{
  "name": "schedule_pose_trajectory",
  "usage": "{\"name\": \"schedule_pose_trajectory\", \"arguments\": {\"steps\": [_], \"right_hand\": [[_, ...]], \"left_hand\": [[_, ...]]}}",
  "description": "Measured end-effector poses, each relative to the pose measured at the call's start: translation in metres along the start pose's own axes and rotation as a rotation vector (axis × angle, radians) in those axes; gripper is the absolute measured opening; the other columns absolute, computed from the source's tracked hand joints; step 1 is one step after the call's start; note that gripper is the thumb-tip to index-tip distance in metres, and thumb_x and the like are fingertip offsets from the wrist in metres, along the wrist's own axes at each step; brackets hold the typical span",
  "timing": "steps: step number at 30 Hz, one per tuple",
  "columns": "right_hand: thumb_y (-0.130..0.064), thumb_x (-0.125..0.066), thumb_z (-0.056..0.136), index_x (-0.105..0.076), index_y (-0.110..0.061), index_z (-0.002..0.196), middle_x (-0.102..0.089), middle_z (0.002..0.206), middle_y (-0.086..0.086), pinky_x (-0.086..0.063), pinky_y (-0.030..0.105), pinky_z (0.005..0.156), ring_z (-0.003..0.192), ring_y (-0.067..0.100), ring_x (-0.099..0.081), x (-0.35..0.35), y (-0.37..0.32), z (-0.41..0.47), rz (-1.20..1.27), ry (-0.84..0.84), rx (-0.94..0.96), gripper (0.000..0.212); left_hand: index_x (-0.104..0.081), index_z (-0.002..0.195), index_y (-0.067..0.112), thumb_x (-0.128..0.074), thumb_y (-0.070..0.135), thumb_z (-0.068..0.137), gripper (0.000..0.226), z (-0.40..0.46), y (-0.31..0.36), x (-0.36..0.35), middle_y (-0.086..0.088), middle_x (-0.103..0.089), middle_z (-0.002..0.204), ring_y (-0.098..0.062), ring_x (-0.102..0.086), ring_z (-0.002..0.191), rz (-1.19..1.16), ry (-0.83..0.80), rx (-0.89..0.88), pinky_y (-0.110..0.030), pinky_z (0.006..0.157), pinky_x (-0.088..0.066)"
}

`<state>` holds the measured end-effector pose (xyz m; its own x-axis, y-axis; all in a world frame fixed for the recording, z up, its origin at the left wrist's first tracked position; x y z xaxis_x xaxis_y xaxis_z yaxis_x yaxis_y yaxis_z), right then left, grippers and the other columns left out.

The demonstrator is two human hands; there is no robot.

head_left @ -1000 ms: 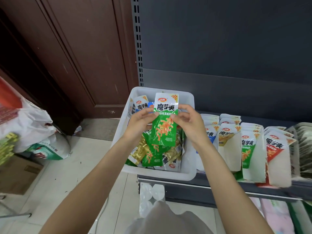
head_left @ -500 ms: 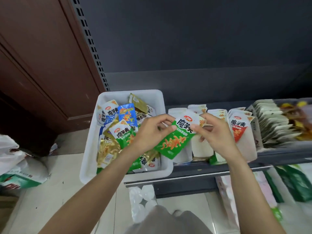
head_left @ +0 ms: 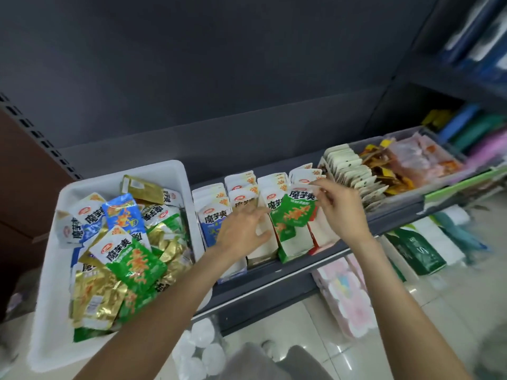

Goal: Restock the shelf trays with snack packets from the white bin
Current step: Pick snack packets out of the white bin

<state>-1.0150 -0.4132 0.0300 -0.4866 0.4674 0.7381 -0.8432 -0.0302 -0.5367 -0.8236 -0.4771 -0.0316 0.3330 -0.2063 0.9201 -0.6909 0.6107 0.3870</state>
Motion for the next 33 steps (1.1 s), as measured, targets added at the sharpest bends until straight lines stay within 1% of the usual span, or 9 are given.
{"name": "schedule_pose_trajectory", "arguments": {"steps": [6, 11, 14, 17, 20, 23, 27, 30, 33], "right_hand": [[-0.007, -0.056, 0.090, -0.070, -0.015, 0.104, -0.072, 0.094, 0.008, -0.048, 0.030, 0.068, 0.085, 0.026, -0.066, -0.059, 0.014, 0.009, -0.155, -0.299, -0.071, 0.021], [-0.003, -0.059, 0.086, -0.067, -0.013, 0.107, -0.066, 0.106, 0.008, -0.047, 0.030, 0.069, 0.084, 0.027, -0.062, -0.064, 0.010, 0.002, -0.186, -0.055, -0.124, 0.024], [0.000, -0.062, 0.083, -0.066, -0.012, 0.106, -0.062, 0.113, 0.008, -0.049, 0.034, 0.078, 0.097, 0.029, -0.059, -0.063, 0.001, -0.008, -0.146, 0.062, -0.084, 0.027], [-0.001, -0.059, 0.084, -0.064, -0.012, 0.110, -0.059, 0.117, 0.006, -0.048, 0.033, 0.087, 0.107, 0.024, -0.055, -0.059, -0.019, -0.015, -0.042, 0.123, -0.012, 0.029], [-0.002, -0.054, 0.088, -0.056, -0.013, 0.122, -0.055, 0.121, 0.004, -0.044, 0.022, 0.089, 0.109, 0.015, -0.053, -0.057, -0.065, -0.021, 0.152, 0.102, 0.051, 0.037], [-0.005, -0.051, 0.089, -0.052, -0.016, 0.125, -0.057, 0.113, 0.002, -0.052, 0.029, 0.076, 0.094, 0.015, -0.058, -0.074, -0.118, -0.025, 0.322, -0.037, 0.143, 0.038], [-0.011, -0.052, 0.091, -0.056, -0.016, 0.118, -0.064, 0.106, 0.004, -0.054, 0.040, 0.071, 0.090, 0.020, -0.062, -0.132, -0.166, -0.033, 0.290, -0.382, 0.249, 0.027], [-0.023, -0.052, 0.094, -0.055, -0.014, 0.118, -0.065, 0.104, 0.007, -0.053, 0.038, 0.071, 0.092, 0.026, -0.063, -0.179, -0.188, -0.041, 0.089, -0.638, 0.280, 0.026], [-0.037, -0.050, 0.096, -0.044, -0.011, 0.127, -0.063, 0.103, 0.009, -0.046, 0.032, 0.065, 0.091, 0.027, -0.064, -0.211, -0.201, -0.048, -0.139, -0.733, 0.272, 0.041]], "left_hand": [[-0.039, 0.139, 0.026, -0.050, 0.041, 0.091, 0.051, 0.004, -0.003, -0.010, 0.002, -0.049, 0.135, -0.016, -0.042, 0.125, 0.077, -0.031, -0.035, -0.031, 0.101, -0.035], [-0.040, 0.139, 0.024, -0.049, 0.037, 0.092, 0.050, 0.002, -0.004, -0.010, 0.002, -0.049, 0.136, -0.016, -0.041, 0.126, 0.094, -0.006, -0.075, -0.029, 0.103, -0.033], [-0.046, 0.135, 0.024, -0.050, 0.035, 0.091, 0.045, -0.003, -0.005, -0.009, 0.004, -0.053, 0.132, -0.015, -0.045, 0.122, 0.058, 0.029, -0.082, -0.029, 0.101, -0.036], [-0.062, 0.116, 0.024, -0.052, 0.031, 0.088, 0.030, -0.015, -0.006, 0.010, 0.008, -0.067, 0.107, -0.011, -0.060, 0.099, -0.030, 0.205, -0.120, -0.033, 0.086, -0.050], [-0.071, 0.098, 0.020, -0.056, 0.023, 0.086, 0.020, -0.040, -0.017, 0.041, 0.011, -0.071, 0.083, -0.005, -0.064, 0.075, -0.068, 0.514, -0.233, -0.025, 0.074, -0.049], [-0.071, 0.093, 0.016, -0.056, 0.021, 0.088, 0.018, -0.072, -0.047, 0.069, 0.006, -0.070, 0.074, -0.007, -0.062, 0.065, -0.049, 0.640, -0.206, -0.024, 0.067, -0.047], [-0.066, 0.107, 0.018, -0.052, 0.028, 0.088, 0.026, -0.113, -0.114, 0.082, 0.008, -0.068, 0.077, -0.006, -0.056, 0.063, 0.023, 0.508, 0.118, -0.027, 0.068, -0.052], [-0.058, 0.121, 0.018, -0.063, 0.024, 0.084, 0.038, -0.144, -0.158, 0.080, -0.001, -0.068, 0.100, -0.021, -0.062, 0.087, 0.071, 0.402, 0.358, -0.036, 0.074, -0.053], [-0.056, 0.124, 0.015, -0.070, 0.022, 0.080, 0.046, -0.167, -0.184, 0.075, -0.009, -0.062, 0.118, -0.029, -0.055, 0.109, 0.033, 0.328, 0.458, -0.040, 0.089, -0.046]]}}
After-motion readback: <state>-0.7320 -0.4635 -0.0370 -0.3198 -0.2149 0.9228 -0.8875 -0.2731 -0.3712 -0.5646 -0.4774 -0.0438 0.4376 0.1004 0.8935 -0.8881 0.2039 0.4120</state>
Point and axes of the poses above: each hand's wrist, its own z-axis towards the middle knuckle, its own x-axis out of the back of the hand, y = z × x, the point moved 3 cm from there along z, towards the middle knuckle
